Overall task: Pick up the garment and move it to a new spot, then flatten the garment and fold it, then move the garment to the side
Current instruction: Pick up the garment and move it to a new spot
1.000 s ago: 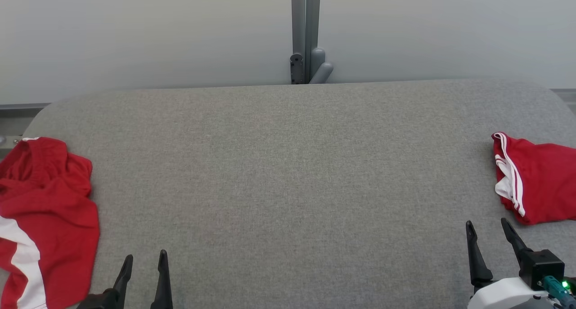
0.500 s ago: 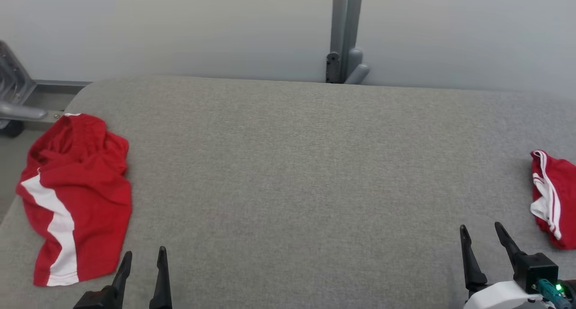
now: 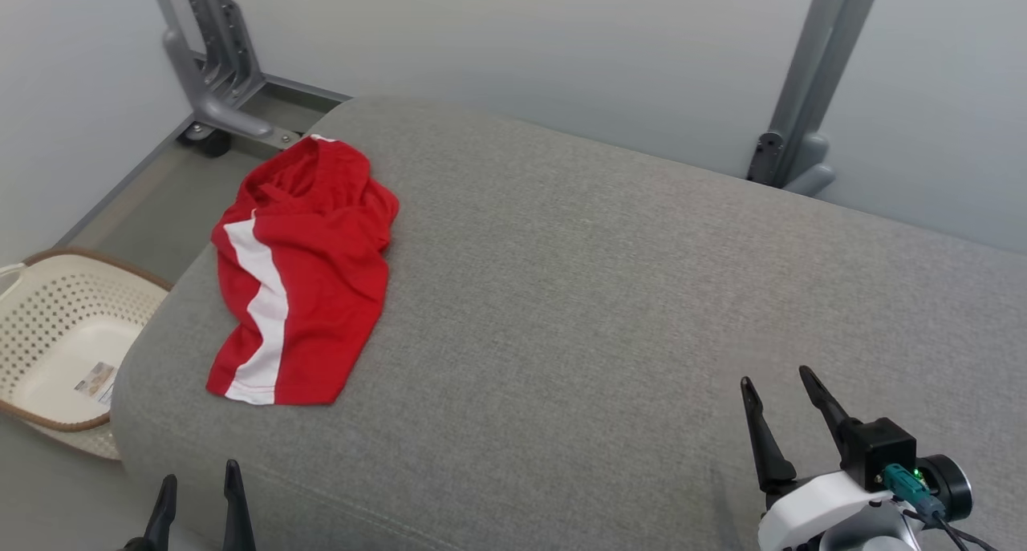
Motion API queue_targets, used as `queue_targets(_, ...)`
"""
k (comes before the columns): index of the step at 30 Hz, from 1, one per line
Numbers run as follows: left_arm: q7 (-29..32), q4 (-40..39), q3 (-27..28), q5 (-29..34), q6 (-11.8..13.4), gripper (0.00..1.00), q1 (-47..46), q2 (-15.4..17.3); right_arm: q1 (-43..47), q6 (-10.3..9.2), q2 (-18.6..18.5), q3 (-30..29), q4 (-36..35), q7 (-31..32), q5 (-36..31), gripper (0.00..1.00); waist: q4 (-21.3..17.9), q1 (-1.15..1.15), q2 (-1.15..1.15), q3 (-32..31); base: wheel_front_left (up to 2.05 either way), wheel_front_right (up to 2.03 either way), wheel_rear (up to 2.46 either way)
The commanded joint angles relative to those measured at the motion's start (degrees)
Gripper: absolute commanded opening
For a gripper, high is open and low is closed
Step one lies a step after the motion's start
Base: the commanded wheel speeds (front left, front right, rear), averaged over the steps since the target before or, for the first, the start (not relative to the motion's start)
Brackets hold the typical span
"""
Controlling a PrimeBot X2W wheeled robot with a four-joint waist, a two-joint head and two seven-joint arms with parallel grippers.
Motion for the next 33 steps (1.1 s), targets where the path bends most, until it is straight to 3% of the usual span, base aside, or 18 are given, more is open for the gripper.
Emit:
queue_targets(1,0.0,-0.3,0.0,-0.1,0.3,1.0,0.5,0.1,-0.2,-0.08,-0.3,0.3,0.5,-0.2,0.4,1.0,3.5,0.0,0.23,0.1,0.0,0.0,0.0)
queue_targets(13,0.0,2.2,-0.7,0.8,-0.3,1.0,-1.8,0.1,2.3,-0.08,-0.1,-0.7,0.1,-0.2,-0.3,1.0,1.9,0.0,0.23,1.0,0.0,0.0,0.0)
queue_targets(19,0.0,10.4,-2.5,-0.6,-0.8,1.0,-8.2,1.6,-0.7,-0.08,-1.9,-0.3,-1.0,-0.2,-1.2,1.0,-2.1,0.0,0.23,6.9,0.0,0.0,0.0)
queue_targets(23,1.0,19.5,-3.6,-3.4,-0.9,1.0,-18.0,3.4,-3.6,-0.08,-4.0,0.1,-1.7,-0.2,-1.8,1.0,-5.7,0.0,0.23,13.4,0.0,0.0,0.0)
queue_targets(33,3.6,35.9,-2.3,-8.1,-1.0,1.0,-33.7,7.6,-7.3,-0.08,-6.2,-0.1,-2.9,-0.2,-2.4,1.0,-9.6,0.0,0.23,21.2,0.0,0.0,0.0)
